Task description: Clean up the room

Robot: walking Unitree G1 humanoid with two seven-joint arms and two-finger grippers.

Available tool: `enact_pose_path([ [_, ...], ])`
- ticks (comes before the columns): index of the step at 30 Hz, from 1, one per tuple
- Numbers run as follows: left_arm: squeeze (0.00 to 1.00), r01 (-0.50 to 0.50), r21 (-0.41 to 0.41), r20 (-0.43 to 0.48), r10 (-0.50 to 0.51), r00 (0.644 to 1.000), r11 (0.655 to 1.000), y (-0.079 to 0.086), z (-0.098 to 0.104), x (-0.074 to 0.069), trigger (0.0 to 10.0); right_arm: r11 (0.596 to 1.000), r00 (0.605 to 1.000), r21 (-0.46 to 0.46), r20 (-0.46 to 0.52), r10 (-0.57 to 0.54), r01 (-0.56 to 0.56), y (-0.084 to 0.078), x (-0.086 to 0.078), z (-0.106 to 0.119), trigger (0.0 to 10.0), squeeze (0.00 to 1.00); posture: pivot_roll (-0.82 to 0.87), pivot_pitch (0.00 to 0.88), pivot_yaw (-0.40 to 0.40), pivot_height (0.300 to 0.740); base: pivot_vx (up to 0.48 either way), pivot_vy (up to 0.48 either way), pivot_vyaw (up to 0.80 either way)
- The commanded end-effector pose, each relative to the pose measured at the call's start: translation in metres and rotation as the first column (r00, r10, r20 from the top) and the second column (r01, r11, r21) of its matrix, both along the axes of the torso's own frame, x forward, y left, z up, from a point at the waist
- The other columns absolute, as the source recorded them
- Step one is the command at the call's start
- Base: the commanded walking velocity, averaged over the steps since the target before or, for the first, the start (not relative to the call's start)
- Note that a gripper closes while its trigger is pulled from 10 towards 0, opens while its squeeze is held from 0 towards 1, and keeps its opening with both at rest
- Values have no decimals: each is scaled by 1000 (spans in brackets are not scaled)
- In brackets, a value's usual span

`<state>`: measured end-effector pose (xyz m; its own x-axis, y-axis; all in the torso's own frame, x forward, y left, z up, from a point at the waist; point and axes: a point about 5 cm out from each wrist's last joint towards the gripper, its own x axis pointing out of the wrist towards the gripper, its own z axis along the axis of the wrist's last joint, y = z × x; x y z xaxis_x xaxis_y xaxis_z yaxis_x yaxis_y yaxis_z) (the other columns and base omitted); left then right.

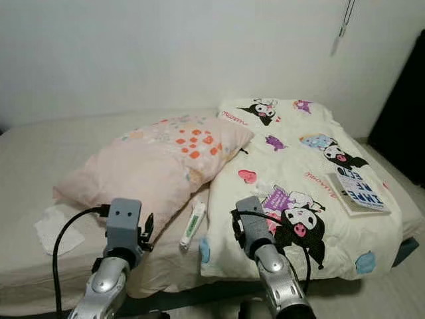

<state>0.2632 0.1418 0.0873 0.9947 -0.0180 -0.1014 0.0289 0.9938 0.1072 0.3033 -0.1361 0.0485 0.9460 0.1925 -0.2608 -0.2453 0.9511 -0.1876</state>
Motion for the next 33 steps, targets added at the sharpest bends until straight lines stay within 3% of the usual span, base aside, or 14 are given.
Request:
enact_pose_path([
  [1,0,20,15,3,-20,1000,1000,3,4,1,10000,1000,1000,3,-8,-5,6,1,3,0,10000,0,58,72,-22,627,0,0,0],
  [8,0,80,26,5,-80,997,996,4,9,3,10000,1000,1000,-20,-17,6,-7,0,11,4,10000,0,64,118,-20,627,0,0,0],
  [10,0,167,29,-1,-168,986,985,1,13,4,10000,999,999,-23,-19,31,-31,3,17,9,10000,0,65,156,-25,627,0,0,0],
  [16,0,282,-4,14,-282,959,959,-4,19,2,10000,997,998,-40,-23,59,-60,7,20,12,10000,0,62,170,-33,617,0,0,0],
  [21,0,403,50,46,-405,913,914,-14,23,-3,10000,997,997,-41,-22,71,-72,8,23,13,10000,0,60,157,-42,593,0,0,0],
  [27,0,425,96,9,-428,904,900,-19,16,-4,10000,995,996,-51,-23,88,-89,9,24,14,10000,0,54,146,-45,563,0,0,0],
  [33,0,395,105,-27,-395,918,913,-19,11,1,10000,995,997,-56,-16,79,-80,5,22,15,10000,0,54,137,-40,563,0,0,0],
])
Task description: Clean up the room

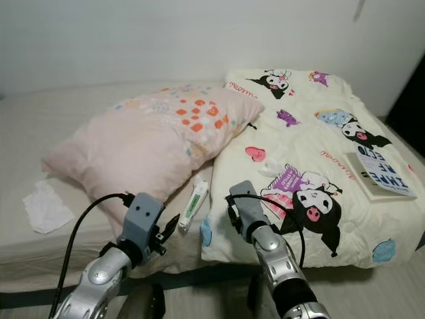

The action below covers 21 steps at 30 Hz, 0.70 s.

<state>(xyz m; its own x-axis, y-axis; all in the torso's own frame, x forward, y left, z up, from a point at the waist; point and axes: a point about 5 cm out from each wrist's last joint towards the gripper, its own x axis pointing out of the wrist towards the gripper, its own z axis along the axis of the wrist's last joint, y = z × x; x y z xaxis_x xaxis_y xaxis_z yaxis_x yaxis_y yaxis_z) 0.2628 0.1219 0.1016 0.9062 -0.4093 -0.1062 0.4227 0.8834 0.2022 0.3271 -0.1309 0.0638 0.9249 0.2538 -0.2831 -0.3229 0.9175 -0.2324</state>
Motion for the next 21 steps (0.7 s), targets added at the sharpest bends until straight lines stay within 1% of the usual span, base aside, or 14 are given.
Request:
enact_pose_path([
  [1,0,-13,18,-23,14,1000,1000,0,-4,2,10000,1000,1000,-5,-1,-4,4,-1,-2,0,10000,0,54,134,-38,563,0,0,0],
  [3,0,-11,10,-30,11,999,1000,-1,-4,3,10000,1000,1000,-4,0,-7,7,-2,-3,-1,10000,0,54,134,-38,563,0,0,0],
  [9,0,-5,21,-60,6,998,1000,-4,-8,8,10000,1000,1000,-5,-4,-12,12,-4,-6,-3,10000,0,51,132,-33,563,0,0,0],
  [10,565,-1,22,-66,3,998,1000,-4,-10,9,10000,1000,1000,-4,-4,-15,15,-5,-7,-3,10000,0,49,130,-30,559,0,0,0],
  [11,710,2,35,-67,0,998,999,-5,-11,9,10000,1000,1000,-3,-5,-16,16,-5,-7,-4,10000,0,49,130,-30,554,0,0,0],
  [12,682,-4,44,-74,7,997,999,-5,-13,9,10000,1000,1000,-3,-5,-17,17,-5,-7,-4,10000,0,49,130,-30,549,0,0,0],
  [13,682,-8,49,-78,12,997,999,-6,-14,9,10000,1000,1000,-4,-4,-17,17,-5,-7,-4,10000,0,49,130,-30,544,0,0,0],
  [14,545,-9,57,-80,14,997,998,-7,-15,10,10000,1000,1000,2,0,-15,15,-5,-8,-3,10000,0,44,132,-29,544,0,0,0],
  [15,545,-9,57,-80,14,997,998,-7,-15,10,10000,1000,1000,2,0,-15,15,-5,-8,-3,10000,0,44,132,-29,544,0,0,0],
  [16,0,-12,54,-86,16,996,998,-8,-16,11,10000,1000,1000,5,3,-14,14,-4,-8,-2,10000,0,44,135,-28,544,0,0,0],
  [20,0,-12,43,-94,16,995,999,-10,-17,14,10000,1000,1000,11,11,-7,7,-3,-8,-1,10000,0,41,140,-30,544,0,0,0],
  [21,0,-6,37,-110,10,994,999,-12,-20,15,10000,1000,1000,17,17,7,-7,-1,-9,1,10000,0,38,144,-30,544,0,0,0],
])
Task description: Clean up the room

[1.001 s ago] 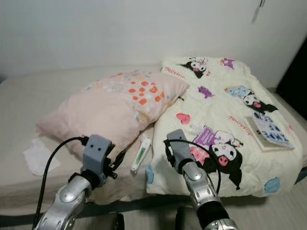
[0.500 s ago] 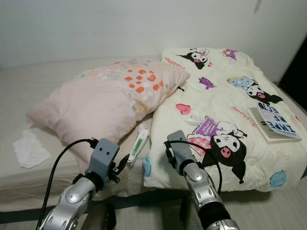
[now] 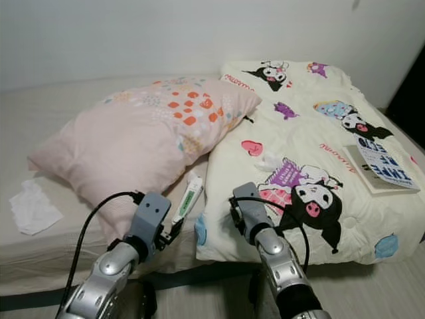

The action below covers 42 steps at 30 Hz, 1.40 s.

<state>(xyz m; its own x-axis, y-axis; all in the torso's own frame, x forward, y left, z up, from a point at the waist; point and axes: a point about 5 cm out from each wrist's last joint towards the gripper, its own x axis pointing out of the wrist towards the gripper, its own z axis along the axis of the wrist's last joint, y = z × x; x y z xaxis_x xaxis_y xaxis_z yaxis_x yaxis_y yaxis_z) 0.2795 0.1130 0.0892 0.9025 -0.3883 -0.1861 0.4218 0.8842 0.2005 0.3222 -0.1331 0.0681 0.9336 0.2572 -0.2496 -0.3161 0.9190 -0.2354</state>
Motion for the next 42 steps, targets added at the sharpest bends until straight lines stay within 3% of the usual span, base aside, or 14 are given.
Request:
enact_pose_path([
  [1,0,9,3,-37,-9,999,1000,-3,-7,-2,10000,1000,1000,8,-17,6,-6,1,-4,-4,10000,0,38,144,-30,544,0,0,0],
  [6,0,-25,15,-65,26,998,1000,-1,-18,3,10000,998,998,11,18,62,-62,6,-6,4,10000,0,22,166,-32,544,0,0,0],
  [7,271,-48,6,-69,48,996,999,0,-20,4,10000,998,997,10,25,68,-68,6,-7,6,10000,0,20,173,-34,544,0,0,0],
  [8,271,-48,6,-69,48,996,999,0,-20,4,10000,998,997,10,25,68,-68,6,-7,6,10000,0,20,173,-34,544,0,0,0],
  [9,1000,-72,-7,-74,71,995,997,0,-21,5,10000,997,997,8,30,70,-71,6,-7,7,10000,0,17,180,-33,544,0,0,0],
  [16,1000,-126,-13,-72,125,990,992,-1,-23,8,10000,998,997,6,42,67,-67,5,-8,9,10000,0,15,191,-30,544,0,0,0],
  [17,153,-149,-19,-60,148,987,989,0,-21,10,10000,998,997,7,45,67,-68,6,-8,11,10000,0,14,195,-27,544,0,0,0],
  [18,153,-165,-24,-52,163,985,986,1,-20,12,10000,998,997,8,48,68,-68,7,-7,11,10000,0,13,196,-26,544,0,0,0],
  [19,0,-177,-37,-44,176,983,983,1,-18,14,10000,997,996,9,50,70,-70,7,-7,12,10000,0,13,196,-26,544,0,0,0],
  [27,0,-192,-33,-47,190,981,981,2,-18,19,10000,996,996,12,41,84,-85,11,-10,11,10000,0,17,196,-19,544,0,0,0],
  [33,0,-100,5,-101,100,990,995,-6,-30,14,10000,994,994,12,11,106,-106,14,-13,9,10000,0,18,198,-15,544,0,0,0],
  [38,0,-92,6,-103,92,990,996,-7,-31,14,10000,987,988,48,-13,153,-153,17,-15,10,10000,0,18,198,-15,544,0,0,0],
  [41,0,-105,4,-89,105,990,994,-6,-28,17,10000,921,921,87,-59,385,-380,27,-29,20,10000,0,21,196,-16,544,0,0,0],
  [42,0,-105,4,-89,105,990,994,-6,-28,17,10000,921,921,87,-59,385,-380,27,-29,20,10000,0,21,196,-16,544,0,0,0],
])
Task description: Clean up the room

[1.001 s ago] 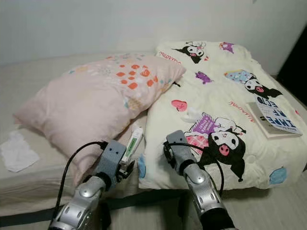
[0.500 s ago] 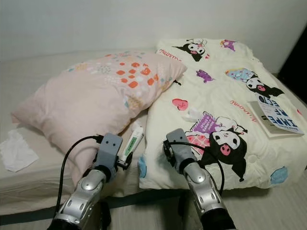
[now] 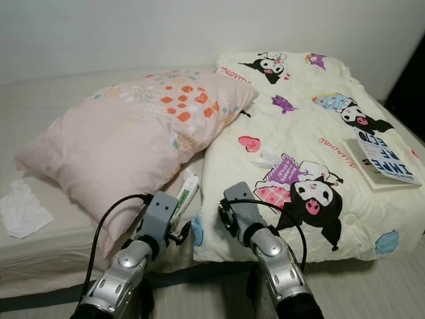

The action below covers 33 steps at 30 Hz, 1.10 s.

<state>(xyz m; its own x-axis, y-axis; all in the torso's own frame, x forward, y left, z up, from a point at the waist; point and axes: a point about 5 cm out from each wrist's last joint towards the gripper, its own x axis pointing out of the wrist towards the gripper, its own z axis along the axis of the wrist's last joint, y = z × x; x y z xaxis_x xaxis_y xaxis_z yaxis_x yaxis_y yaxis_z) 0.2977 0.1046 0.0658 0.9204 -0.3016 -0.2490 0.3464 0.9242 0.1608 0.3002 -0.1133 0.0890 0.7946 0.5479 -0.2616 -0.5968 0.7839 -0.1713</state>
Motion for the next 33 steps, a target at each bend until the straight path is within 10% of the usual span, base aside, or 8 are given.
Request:
enact_pose_path([
  [1,0,-13,8,-14,13,1000,1000,3,-4,0,10000,995,994,10,-41,104,-104,7,-9,1,10000,0,21,196,-16,544,0,0,0],
  [14,0,0,-27,14,0,1000,1000,0,1,3,10000,963,959,-25,-99,265,-269,9,-29,6,10000,0,17,190,-13,544,0,0,0],
  [17,0,25,-7,12,-25,1000,1000,-2,0,3,4314,958,951,-24,-132,279,-284,9,-33,4,10000,0,19,189,-11,544,0,0,0],
  [20,0,27,-2,13,-27,1000,1000,-2,0,2,4314,958,950,-24,-137,281,-287,9,-34,4,10000,0,19,189,-11,544,0,0,0],
  [22,0,27,-6,12,-27,1000,1000,-1,0,2,2745,956,948,-25,-144,285,-291,9,-34,4,10000,0,19,189,-11,544,0,0,0],
  [23,0,26,-11,12,-26,1000,1000,-1,0,3,314,956,947,-25,-148,287,-293,9,-35,4,10000,0,19,188,-10,544,0,0,0],
  [33,0,55,-30,18,-54,998,998,-2,2,2,0,950,939,-40,-167,300,-311,10,-38,4,10000,0,21,184,-14,544,0,0,0],
])
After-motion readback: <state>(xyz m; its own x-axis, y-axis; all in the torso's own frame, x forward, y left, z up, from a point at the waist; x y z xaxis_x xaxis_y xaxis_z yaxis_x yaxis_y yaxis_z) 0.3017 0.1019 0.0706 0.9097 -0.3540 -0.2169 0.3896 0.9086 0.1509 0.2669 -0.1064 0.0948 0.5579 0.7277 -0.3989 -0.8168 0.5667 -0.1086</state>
